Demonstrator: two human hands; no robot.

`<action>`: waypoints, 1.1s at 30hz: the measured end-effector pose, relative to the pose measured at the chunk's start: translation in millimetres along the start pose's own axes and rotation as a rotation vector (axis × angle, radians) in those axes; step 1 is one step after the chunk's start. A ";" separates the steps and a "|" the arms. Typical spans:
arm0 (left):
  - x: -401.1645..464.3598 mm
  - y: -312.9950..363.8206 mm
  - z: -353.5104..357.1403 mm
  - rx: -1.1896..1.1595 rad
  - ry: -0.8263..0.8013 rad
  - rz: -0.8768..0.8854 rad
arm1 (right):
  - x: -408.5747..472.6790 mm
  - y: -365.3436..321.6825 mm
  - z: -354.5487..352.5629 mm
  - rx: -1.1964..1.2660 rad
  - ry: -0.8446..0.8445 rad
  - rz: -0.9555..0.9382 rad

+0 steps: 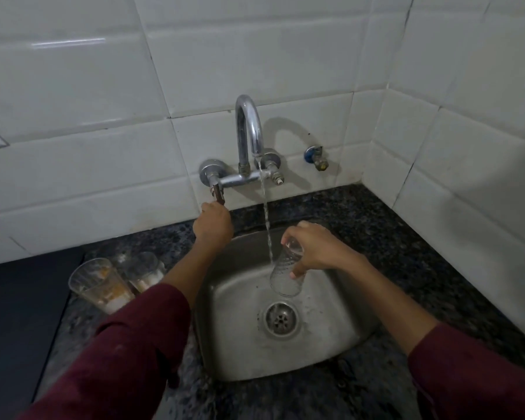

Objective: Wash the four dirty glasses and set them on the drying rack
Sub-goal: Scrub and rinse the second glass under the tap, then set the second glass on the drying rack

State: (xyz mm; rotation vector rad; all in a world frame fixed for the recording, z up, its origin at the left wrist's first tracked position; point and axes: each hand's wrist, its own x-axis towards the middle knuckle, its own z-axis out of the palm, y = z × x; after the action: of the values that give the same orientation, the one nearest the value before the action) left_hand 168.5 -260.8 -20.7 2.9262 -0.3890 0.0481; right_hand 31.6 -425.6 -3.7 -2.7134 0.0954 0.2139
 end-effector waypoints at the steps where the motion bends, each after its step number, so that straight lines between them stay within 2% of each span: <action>1: -10.9 0.2 -3.0 0.042 -0.082 0.017 | -1.3 -1.3 0.2 0.023 -0.008 -0.009; 3: -31.6 -0.7 -2.5 -0.008 -0.252 0.096 | -4.1 -3.3 0.1 0.083 -0.018 -0.024; 6: -65.8 -2.2 9.8 -0.247 -0.538 0.333 | -7.6 -4.7 0.8 0.177 -0.010 -0.055; 8: -85.7 0.6 20.9 -0.476 -0.582 0.382 | -9.7 -7.7 2.4 0.268 0.012 -0.085; 12: -101.7 5.3 38.5 -0.748 -0.337 0.297 | -11.6 -13.6 20.3 0.555 0.143 -0.093; 14: -102.7 0.8 44.0 -0.800 -0.254 0.256 | -11.6 -13.0 39.3 0.746 0.216 -0.056; 17: -106.1 -6.4 46.6 -0.839 -0.170 0.197 | -12.6 -16.0 68.0 0.912 0.217 0.031; 23: -103.3 -27.4 36.9 -0.854 -0.170 0.209 | -4.7 -41.8 77.7 0.813 0.291 0.081; 28: -92.5 -73.4 8.7 -0.927 -0.168 0.214 | 16.2 -84.1 68.3 0.779 0.402 0.088; 33: -97.7 -175.4 -38.8 -0.859 0.016 0.180 | 58.7 -169.7 66.1 0.769 0.434 0.061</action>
State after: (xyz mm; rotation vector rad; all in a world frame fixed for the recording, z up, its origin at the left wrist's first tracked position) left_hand 119.9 -62.2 -20.2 2.0411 -0.5111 -0.0581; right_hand 97.3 -245.8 -5.1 -1.9449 0.3134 -0.3370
